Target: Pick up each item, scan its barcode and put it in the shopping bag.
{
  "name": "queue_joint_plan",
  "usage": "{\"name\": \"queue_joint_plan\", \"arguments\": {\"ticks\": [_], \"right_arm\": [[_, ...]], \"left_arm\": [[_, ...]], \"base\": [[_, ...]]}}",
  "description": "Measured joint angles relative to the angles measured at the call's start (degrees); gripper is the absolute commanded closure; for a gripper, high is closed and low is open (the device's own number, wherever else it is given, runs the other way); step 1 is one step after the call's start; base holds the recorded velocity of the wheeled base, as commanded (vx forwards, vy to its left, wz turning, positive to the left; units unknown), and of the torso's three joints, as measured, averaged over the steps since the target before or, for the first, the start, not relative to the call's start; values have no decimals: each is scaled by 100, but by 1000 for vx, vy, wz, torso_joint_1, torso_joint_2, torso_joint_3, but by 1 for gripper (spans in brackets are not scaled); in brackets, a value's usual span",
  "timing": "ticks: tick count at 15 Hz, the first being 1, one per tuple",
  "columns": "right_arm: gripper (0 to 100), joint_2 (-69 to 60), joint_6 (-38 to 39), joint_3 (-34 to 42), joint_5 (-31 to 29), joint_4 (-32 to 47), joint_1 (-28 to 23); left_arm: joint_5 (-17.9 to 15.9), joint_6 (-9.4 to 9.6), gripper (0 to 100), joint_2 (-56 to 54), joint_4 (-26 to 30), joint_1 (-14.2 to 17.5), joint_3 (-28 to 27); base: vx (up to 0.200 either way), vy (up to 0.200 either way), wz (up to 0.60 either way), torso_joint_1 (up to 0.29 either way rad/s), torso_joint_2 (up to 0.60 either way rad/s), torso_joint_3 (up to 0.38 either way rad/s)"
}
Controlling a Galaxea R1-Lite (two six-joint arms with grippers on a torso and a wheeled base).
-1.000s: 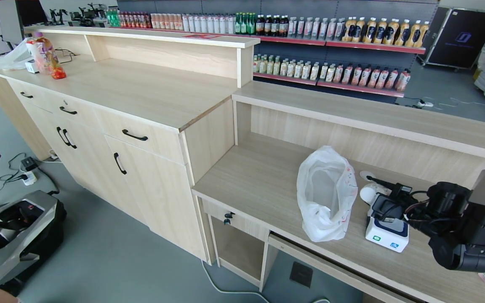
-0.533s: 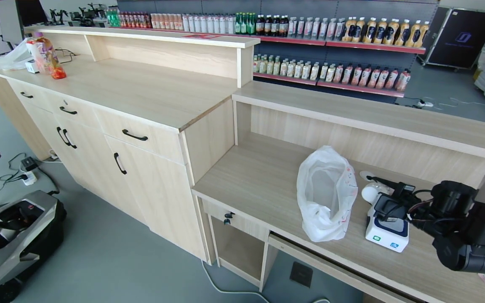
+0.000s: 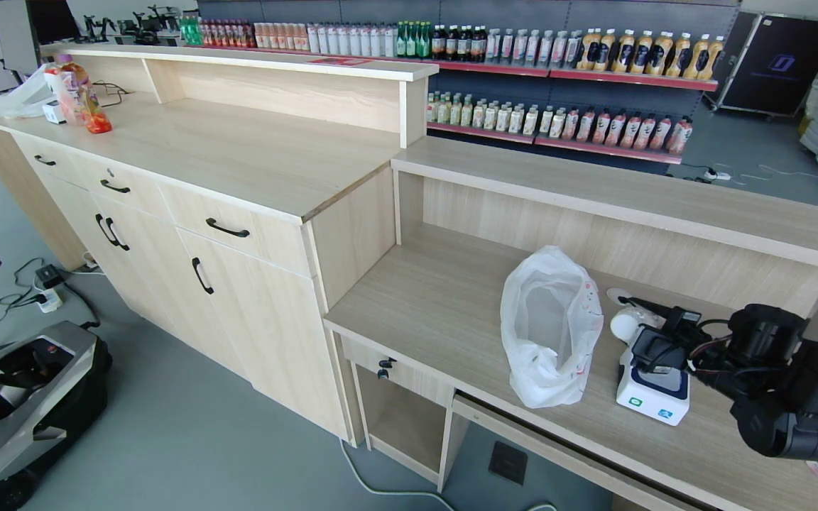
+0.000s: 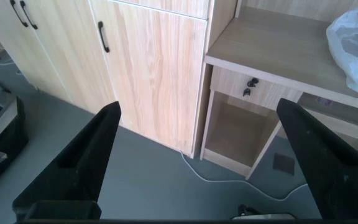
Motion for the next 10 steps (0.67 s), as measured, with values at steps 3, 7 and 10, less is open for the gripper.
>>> {"name": "queue_joint_plan", "arguments": {"ticks": [3, 7, 10], "right_arm": [[100, -100, 49, 9, -11, 4, 1], [100, -703, 802, 143, -168, 438, 37], [100, -2074, 1937, 334, -817, 1301, 1]], "left_arm": [[0, 0, 0, 0, 0, 0, 0], [0, 0, 0, 0, 0, 0, 0], [0, 0, 0, 0, 2, 0, 0]], "base": [[0, 0, 0, 0, 0, 0], [0, 0, 0, 0, 0, 0], [0, 0, 0, 0, 0, 0]]}}
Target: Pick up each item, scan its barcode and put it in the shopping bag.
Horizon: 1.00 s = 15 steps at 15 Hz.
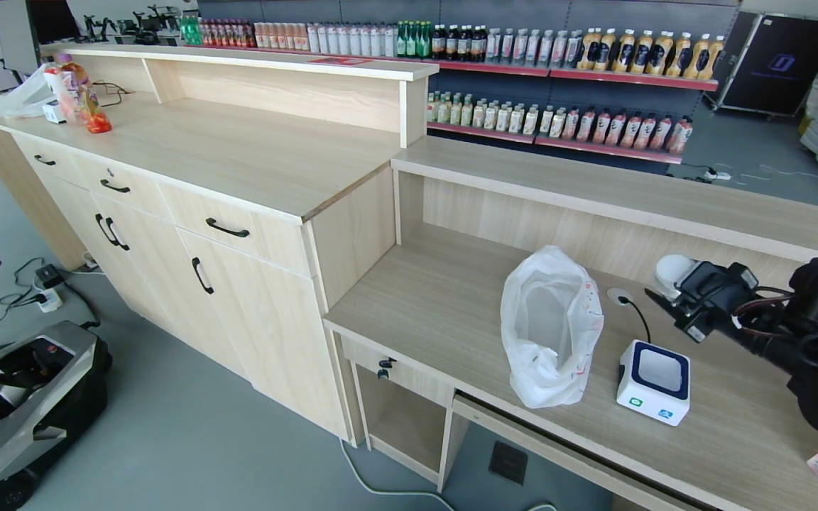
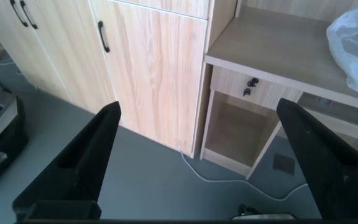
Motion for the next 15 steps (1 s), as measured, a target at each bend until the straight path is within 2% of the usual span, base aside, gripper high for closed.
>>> {"name": "queue_joint_plan", "arguments": {"ticks": [3, 4, 8, 11, 13, 15], "right_arm": [[100, -1353, 1435, 560, -1565, 600, -39], [100, -1663, 1621, 779, -1727, 681, -65], [100, -2122, 1620, 997, -1771, 295, -146], [100, -2131, 1588, 1041, -1614, -115, -138], [100, -1919, 1580, 1022, -1607, -1002, -23], [100, -1640, 1587, 989, -1618, -1270, 140]], "left_arm": [[0, 0, 0, 0, -2, 0, 0], [0, 0, 0, 0, -2, 0, 0], [0, 0, 0, 0, -2, 0, 0], [-2, 0, 0, 0, -2, -2, 0], [0, 0, 0, 0, -5, 0, 0], [2, 0, 0, 0, 0, 0, 0]], "base": [[0, 0, 0, 0, 0, 0], [0, 0, 0, 0, 0, 0], [0, 0, 0, 0, 0, 0], [0, 0, 600, 4, -4, 2], [0, 0, 600, -7, 0, 2], [0, 0, 600, 7, 0, 2]]}}
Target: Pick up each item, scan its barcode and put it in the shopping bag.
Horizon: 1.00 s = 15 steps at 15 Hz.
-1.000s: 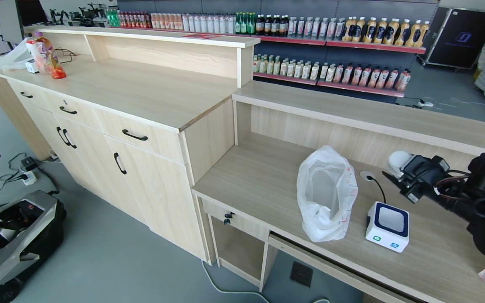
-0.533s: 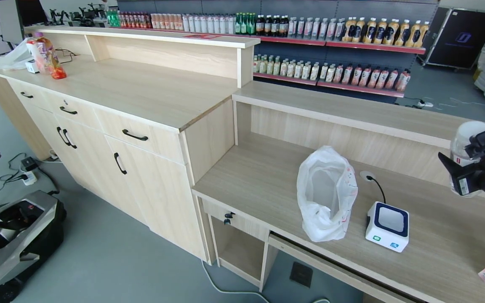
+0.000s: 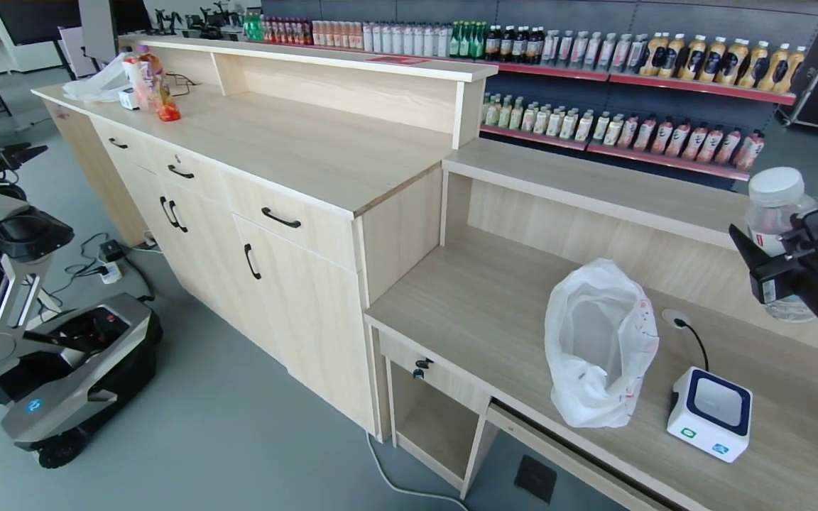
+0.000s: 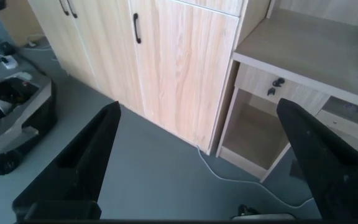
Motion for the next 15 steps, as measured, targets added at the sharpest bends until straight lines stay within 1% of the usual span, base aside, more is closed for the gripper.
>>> {"name": "queue_joint_plan", "arguments": {"ticks": [1, 2, 5, 7, 9, 11, 13, 15], "right_arm": [[100, 134, 162, -63, -43, 40, 33], [100, 239, 404, -134, -55, 211, 57], [100, 708, 2007, -708, -73, 1218, 61], [100, 1128, 2782, -1204, -108, 1779, 20], [100, 1571, 3034, -1755, -101, 2059, -13], [100, 2055, 3074, -2238, -115, 2146, -127], [100, 2461, 3085, -2500, -115, 2157, -238], [100, 2770, 3116, -2582, -117, 2149, -391]], "left_arm": [[-2, 0, 0, 0, 0, 0, 0], [-2, 0, 0, 0, -2, 0, 0], [0, 0, 0, 0, 0, -5, 0], [-2, 0, 0, 0, -2, 0, 0], [-2, 0, 0, 0, -2, -5, 0], [-2, 0, 0, 0, 0, 0, 0], [-2, 0, 0, 0, -2, 0, 0], [-2, 0, 0, 0, -2, 0, 0]], "base": [[0, 0, 600, 2, 2, 2], [0, 0, 0, 0, 0, 0], [0, 0, 0, 0, 0, 0], [0, 0, 0, 0, 0, 0], [0, 0, 0, 0, 0, 0], [0, 0, 0, 0, 0, 0], [0, 0, 0, 0, 0, 0], [0, 0, 0, 0, 0, 0]]}}
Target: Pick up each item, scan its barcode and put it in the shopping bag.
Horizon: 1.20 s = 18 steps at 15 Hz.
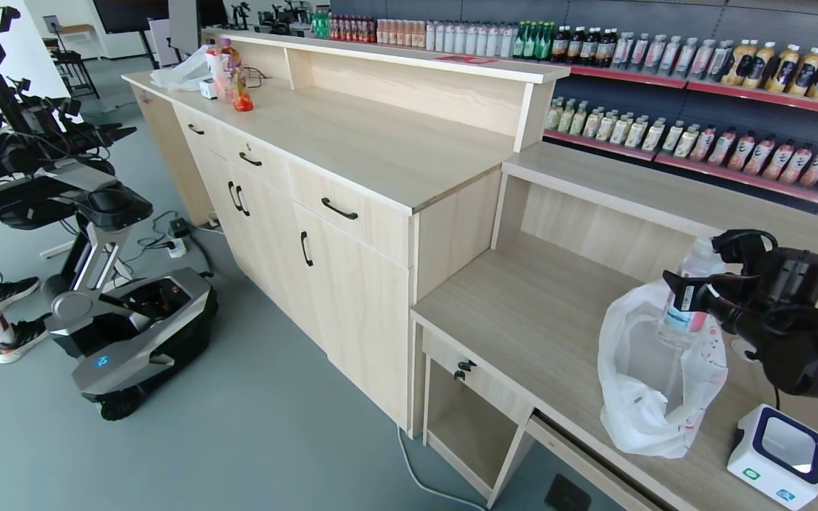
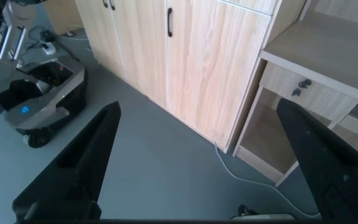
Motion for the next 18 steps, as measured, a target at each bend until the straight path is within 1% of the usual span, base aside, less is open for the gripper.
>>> {"name": "queue_joint_plan", "arguments": {"ticks": [2, 6, 10, 15, 18], "right_arm": [[100, 271, 20, -100, -13, 2, -78], [100, 796, 20, -588, 27, -113, -85], [100, 1335, 20, -972, 156, -413, 29], [100, 1875, 22, -1575, 440, -430, 99], [100, 2159, 22, -1872, 451, -480, 96]], "left_arm": [[0, 0, 0, 0, 0, 0, 0], [0, 0, 0, 0, 0, 0, 0], [0, 0, 0, 0, 0, 0, 0], [0, 0, 0, 0, 0, 0, 0], [2, 0, 0, 0, 0, 0, 0]], "base": [[0, 0, 0, 0, 0, 0], [0, 0, 0, 0, 0, 0], [0, 0, 0, 0, 0, 0], [0, 0, 0, 0, 0, 0], [0, 0, 0, 0, 0, 0]]}}
